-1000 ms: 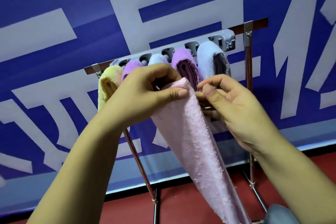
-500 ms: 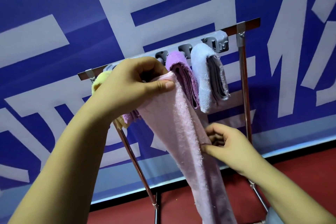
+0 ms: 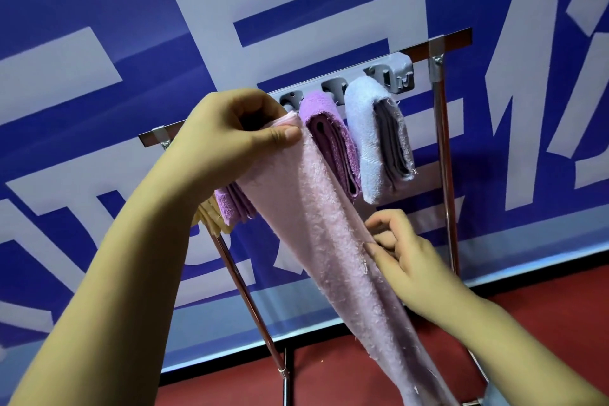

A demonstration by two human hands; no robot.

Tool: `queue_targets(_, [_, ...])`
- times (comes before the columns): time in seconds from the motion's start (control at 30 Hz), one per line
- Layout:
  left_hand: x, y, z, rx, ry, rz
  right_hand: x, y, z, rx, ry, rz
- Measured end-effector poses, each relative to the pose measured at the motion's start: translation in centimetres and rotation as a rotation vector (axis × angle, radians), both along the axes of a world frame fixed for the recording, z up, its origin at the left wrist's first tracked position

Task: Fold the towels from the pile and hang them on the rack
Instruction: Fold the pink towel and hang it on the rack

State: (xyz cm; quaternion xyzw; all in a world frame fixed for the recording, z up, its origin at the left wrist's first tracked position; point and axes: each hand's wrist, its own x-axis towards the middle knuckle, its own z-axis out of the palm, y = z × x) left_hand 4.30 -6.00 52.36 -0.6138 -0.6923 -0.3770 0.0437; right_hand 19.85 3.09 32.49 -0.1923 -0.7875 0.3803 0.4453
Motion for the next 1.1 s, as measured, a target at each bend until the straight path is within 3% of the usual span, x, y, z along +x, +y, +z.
queue_targets(0.3, [0.1, 0.5, 0.6, 0.016, 0.000, -0.009, -0.1, 0.2, -0.1, 0.145, -0.028, 0.010])
queue_targets(0.57, [-0.1, 0.2, 1.6, 0.104, -0.015, 0.032, -0.1, 1.6, -2.4, 0.105, -0.124, -0.006])
queue_targets(0.7, [0.1, 0.5, 1.6, 0.107, -0.012, 0.037, -0.5, 0.8, -2.0, 0.001, -0.061, 0.056])
queue_targets(0.87, [0.1, 0.6, 1.8, 0.116, -0.012, 0.039, -1.2, 0.1, -2.5, 0.055, 0.000, -0.025])
queue_targets(1.1, [-0.7, 0.2, 1.6, 0.120, 0.085, 0.051, -0.7, 0.7, -2.6, -0.280, 0.160, 0.038])
